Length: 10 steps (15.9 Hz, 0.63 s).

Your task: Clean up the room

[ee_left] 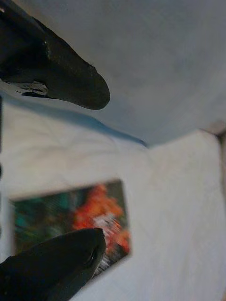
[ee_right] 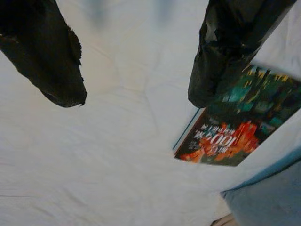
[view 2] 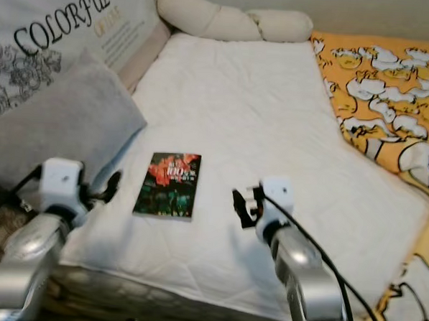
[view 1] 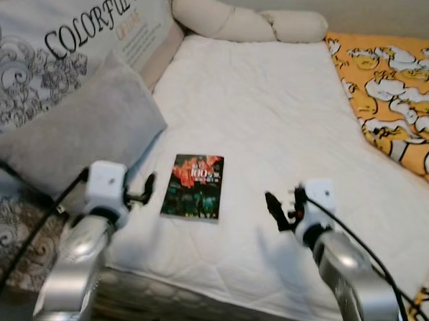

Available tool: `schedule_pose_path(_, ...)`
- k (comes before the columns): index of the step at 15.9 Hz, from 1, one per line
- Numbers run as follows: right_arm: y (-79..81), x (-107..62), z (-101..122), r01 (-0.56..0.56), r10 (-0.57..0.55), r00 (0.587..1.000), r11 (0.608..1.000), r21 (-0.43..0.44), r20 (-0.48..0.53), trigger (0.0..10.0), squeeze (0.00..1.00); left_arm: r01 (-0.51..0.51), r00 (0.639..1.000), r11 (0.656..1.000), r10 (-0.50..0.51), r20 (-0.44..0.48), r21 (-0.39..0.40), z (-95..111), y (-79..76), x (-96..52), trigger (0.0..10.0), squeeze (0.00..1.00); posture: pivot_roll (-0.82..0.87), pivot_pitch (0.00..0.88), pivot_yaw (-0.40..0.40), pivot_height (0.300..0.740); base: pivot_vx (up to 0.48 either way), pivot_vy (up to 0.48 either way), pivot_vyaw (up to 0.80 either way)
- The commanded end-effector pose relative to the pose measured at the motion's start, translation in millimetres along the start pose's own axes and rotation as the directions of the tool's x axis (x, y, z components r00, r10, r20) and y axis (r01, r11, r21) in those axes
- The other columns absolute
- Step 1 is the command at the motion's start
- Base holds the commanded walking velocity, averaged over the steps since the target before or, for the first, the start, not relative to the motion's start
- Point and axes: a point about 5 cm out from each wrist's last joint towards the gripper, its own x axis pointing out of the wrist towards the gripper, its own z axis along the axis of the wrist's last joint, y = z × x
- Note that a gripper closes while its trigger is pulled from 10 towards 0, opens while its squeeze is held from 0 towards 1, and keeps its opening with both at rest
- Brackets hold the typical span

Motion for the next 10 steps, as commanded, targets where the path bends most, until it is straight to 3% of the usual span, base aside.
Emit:
schedule_pose_path(1, 3.3, -0.9, -1.4, 0.003, -0.003, 1.000, 1.000, -0.008, 0.013, 10.0, 0.00, -0.017, 1.000, 1.000, 0.017, 0.007, 0.011, 4.3, 2.6, -3.5, 10.0, 1.00, 0.00, 0.000, 0.031, 0.740, 0.000, -0.311, 0.00)
schedule_pose_path(4, -1.1, -7.3, -9.9, 0.036, -0.036, 0.999, 0.999, 0.036, -0.006, 10.0, 0.00, -0.030, 0.999, 0.999, 0.030, -0.017, 0.014, 0.0, 7.8, -12.2, 10.0, 1.00, -0.01, 0.000, 0.033, 0.740, 0.000, -0.314, 0.00)
schedule_pose_path(10, -3.3, -4.2, -8.1, 0.052, -0.052, 0.999, 0.998, 0.035, 0.000, 10.0, 0.00, -0.011, 0.999, 0.999, 0.012, -0.029, 0.031, 1.0, 3.0, -11.1, 10.0, 1.00, 0.00, 0.000, 0.029, 0.740, 0.000, -0.314, 0.00)
